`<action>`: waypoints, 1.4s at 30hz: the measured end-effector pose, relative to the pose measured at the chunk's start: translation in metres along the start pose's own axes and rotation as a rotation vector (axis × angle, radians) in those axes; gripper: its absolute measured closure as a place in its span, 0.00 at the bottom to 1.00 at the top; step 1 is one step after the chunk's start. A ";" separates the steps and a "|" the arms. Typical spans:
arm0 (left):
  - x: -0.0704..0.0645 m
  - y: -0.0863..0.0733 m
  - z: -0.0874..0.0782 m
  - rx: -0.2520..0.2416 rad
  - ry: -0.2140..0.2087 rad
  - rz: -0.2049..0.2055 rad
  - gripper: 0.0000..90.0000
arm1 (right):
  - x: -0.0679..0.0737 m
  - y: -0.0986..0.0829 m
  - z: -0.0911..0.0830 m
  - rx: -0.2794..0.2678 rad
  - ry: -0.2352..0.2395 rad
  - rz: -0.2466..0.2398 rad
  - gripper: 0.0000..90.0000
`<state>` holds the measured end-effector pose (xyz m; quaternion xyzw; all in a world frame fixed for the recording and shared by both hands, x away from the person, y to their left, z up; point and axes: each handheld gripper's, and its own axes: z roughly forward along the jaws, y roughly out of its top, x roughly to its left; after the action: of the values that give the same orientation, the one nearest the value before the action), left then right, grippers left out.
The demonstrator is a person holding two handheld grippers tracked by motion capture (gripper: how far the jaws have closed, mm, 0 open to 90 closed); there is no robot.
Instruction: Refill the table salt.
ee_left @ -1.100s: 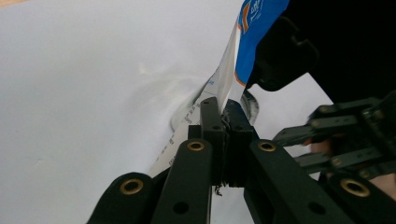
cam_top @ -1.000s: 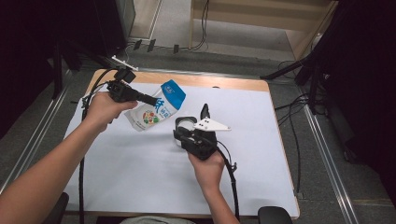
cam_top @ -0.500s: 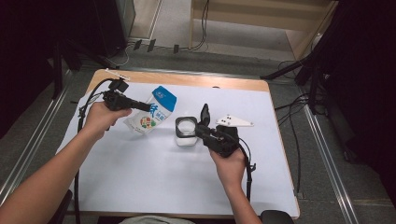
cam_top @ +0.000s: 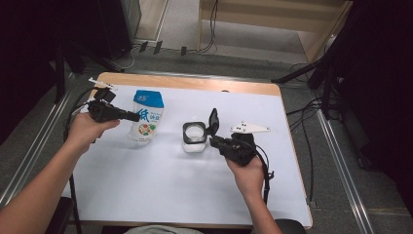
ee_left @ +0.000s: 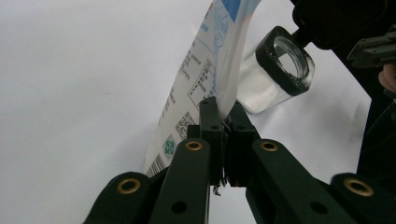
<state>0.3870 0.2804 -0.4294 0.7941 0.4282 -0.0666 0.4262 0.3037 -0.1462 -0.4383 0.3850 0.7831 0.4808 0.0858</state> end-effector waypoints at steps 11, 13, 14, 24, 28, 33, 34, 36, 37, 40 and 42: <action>-0.005 -0.018 -0.010 0.015 0.044 0.039 0.98 | -0.021 -0.002 -0.007 0.033 -0.002 0.031 1.00; -0.004 -0.023 -0.014 0.010 0.045 0.035 0.97 | -0.027 -0.001 -0.007 0.037 -0.007 0.036 1.00; -0.005 -0.026 -0.015 0.008 0.051 0.032 0.97 | -0.029 0.000 -0.008 0.038 -0.012 0.038 1.00; 0.004 -0.045 -0.020 -0.021 0.046 -0.001 0.92 | -0.054 0.011 0.004 0.032 -0.021 0.078 1.00; 0.004 -0.047 -0.022 -0.016 0.052 0.001 0.87 | -0.055 0.016 0.007 0.026 -0.016 0.076 1.00; 0.002 -0.047 -0.024 -0.025 0.041 -0.006 0.78 | -0.053 0.024 0.013 0.009 -0.001 0.074 1.00; 0.002 -0.048 -0.025 -0.026 0.038 -0.007 0.76 | -0.052 0.025 0.014 0.007 0.001 0.074 1.00; 0.001 -0.049 -0.026 -0.028 0.046 -0.003 0.72 | -0.050 0.028 0.016 0.007 0.006 0.062 1.00; 0.000 -0.051 -0.027 -0.034 0.055 -0.002 0.70 | -0.049 0.028 0.017 0.004 0.010 0.065 1.00; -0.001 -0.054 -0.029 -0.029 0.069 0.005 0.65 | -0.049 0.030 0.019 0.010 0.017 0.065 1.00; -0.001 -0.057 -0.030 -0.037 0.082 0.009 0.62 | -0.048 0.031 0.020 0.007 0.022 0.062 1.00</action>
<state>0.3363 0.3177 -0.4454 0.7900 0.4429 -0.0244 0.4233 0.3632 -0.1577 -0.4349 0.4040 0.7733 0.4848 0.0607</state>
